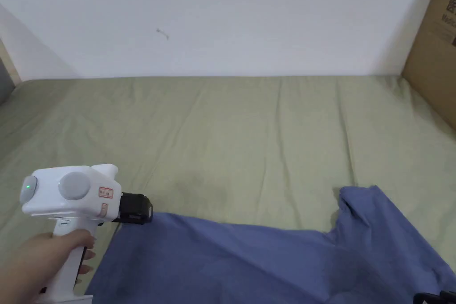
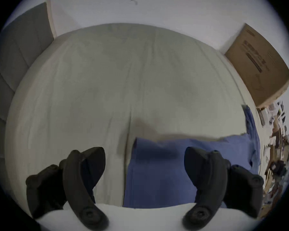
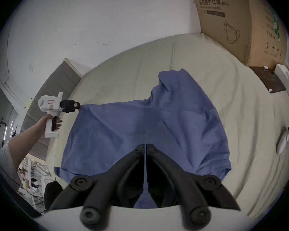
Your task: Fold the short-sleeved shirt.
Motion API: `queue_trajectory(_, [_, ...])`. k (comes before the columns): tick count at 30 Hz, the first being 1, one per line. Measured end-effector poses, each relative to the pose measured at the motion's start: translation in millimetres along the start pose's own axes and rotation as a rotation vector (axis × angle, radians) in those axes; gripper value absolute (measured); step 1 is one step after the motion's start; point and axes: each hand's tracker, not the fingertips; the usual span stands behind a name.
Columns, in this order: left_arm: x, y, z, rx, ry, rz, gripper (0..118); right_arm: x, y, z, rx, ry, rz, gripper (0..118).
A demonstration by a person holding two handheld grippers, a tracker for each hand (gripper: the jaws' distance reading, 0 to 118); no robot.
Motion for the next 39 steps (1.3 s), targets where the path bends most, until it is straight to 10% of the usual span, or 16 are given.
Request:
queue_trajectory(6, [24, -18, -20, 0.005, 0.08, -0.138, 87, 10, 17, -12, 0.002, -0.036, 0.041, 2])
queue_trajectory(7, [27, -19, -13, 0.02, 0.081, -0.152, 71, 13, 22, -14, 0.009, -0.043, 0.051, 2])
queue_trajectory(9, [27, -25, 5, 0.048, 0.053, -0.169, 2, 23, 40, -18, 0.03, -0.013, 0.069, 2])
queue_trajectory(15, [22, -48, 55, 0.065, -0.024, -0.17, 2, 57, 111, -66, 0.057, -0.124, 0.076, 3])
queue_trajectory(16, [19, -52, 64, 0.069, -0.026, -0.164, 2, 65, 124, -82, 0.016, -0.172, 0.052, 18])
queue_trajectory(17, [11, -54, 69, 0.073, -0.031, -0.149, 2, 73, 135, -96, -0.024, -0.215, 0.026, 67])
queue_trajectory(18, [7, -57, 74, 0.072, -0.039, -0.134, 2, 88, 141, -109, -0.024, -0.25, -0.005, 90])
queue_trajectory(19, [4, -60, 80, 0.071, -0.04, -0.127, 2, 98, 148, -118, -0.02, -0.266, -0.032, 90])
queue_trajectory(23, [-2, -67, 89, 0.074, -0.037, -0.113, 2, 126, 157, -165, -0.226, -0.344, -0.078, 90])
queue_trajectory(27, [1, -68, 86, 0.062, -0.039, -0.113, 2, 99, 144, -172, -0.194, -0.425, 0.095, 84])
queue_trajectory(31, [0, -69, 81, 0.05, -0.034, -0.113, 2, 79, 134, -172, -0.225, -0.365, 0.203, 39])
queue_trajectory(32, [0, -71, 82, 0.053, -0.037, -0.105, 2, 77, 134, -171, -0.229, -0.347, 0.213, 4])
queue_trajectory(39, [1, -78, 116, 0.114, -0.073, -0.057, 2, 77, 142, -96, 0.007, -0.219, 0.012, 0])
